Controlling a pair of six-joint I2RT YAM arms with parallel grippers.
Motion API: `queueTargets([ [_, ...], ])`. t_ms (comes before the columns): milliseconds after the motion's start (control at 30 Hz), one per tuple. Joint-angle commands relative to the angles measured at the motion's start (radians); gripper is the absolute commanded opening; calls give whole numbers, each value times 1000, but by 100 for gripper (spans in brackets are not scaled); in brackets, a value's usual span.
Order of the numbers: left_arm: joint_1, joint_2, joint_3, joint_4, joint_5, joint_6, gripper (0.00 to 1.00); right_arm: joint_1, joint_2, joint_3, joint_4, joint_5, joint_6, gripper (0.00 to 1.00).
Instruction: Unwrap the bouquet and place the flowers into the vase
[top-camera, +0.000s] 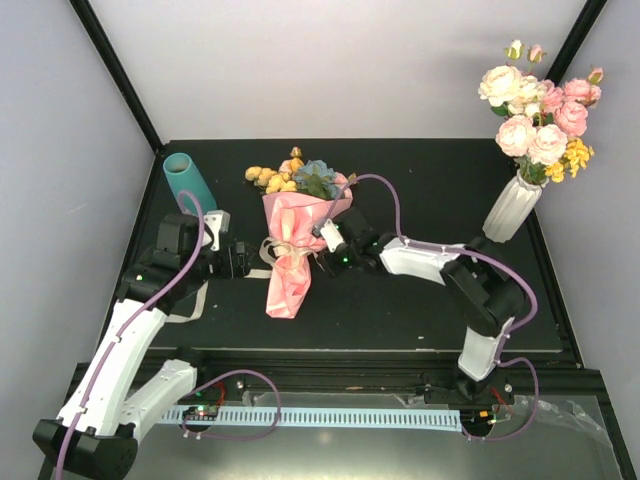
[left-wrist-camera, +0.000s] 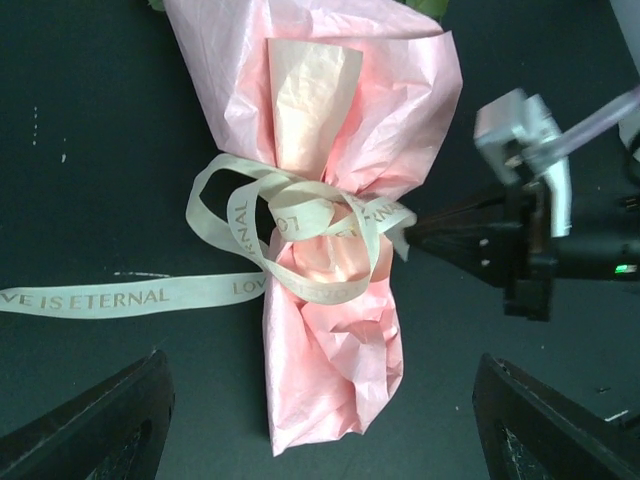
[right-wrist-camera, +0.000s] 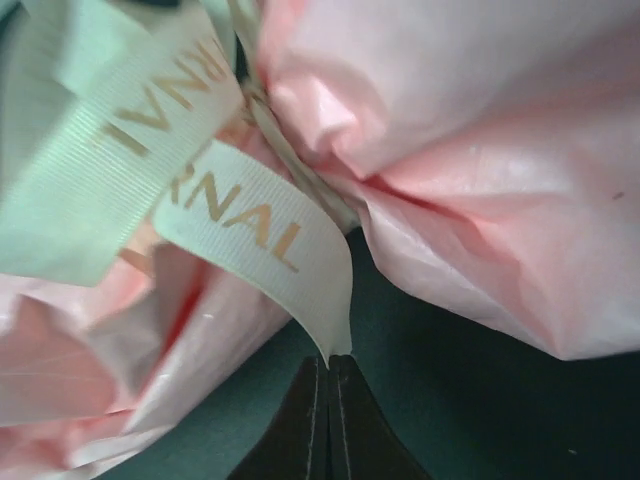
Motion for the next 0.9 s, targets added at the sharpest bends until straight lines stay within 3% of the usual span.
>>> queueTargets([
  [0,-6,-15,-24,-11,3,0,84,1,-119,2,-28,-8,29,2],
  [400,-7,-16,-59,14,-9,-1,84,2,-430,28,-155,99,129,2],
  [867,-7,-35,-110,38,-33,31,87,0,-766,98,-359,525,233,2],
])
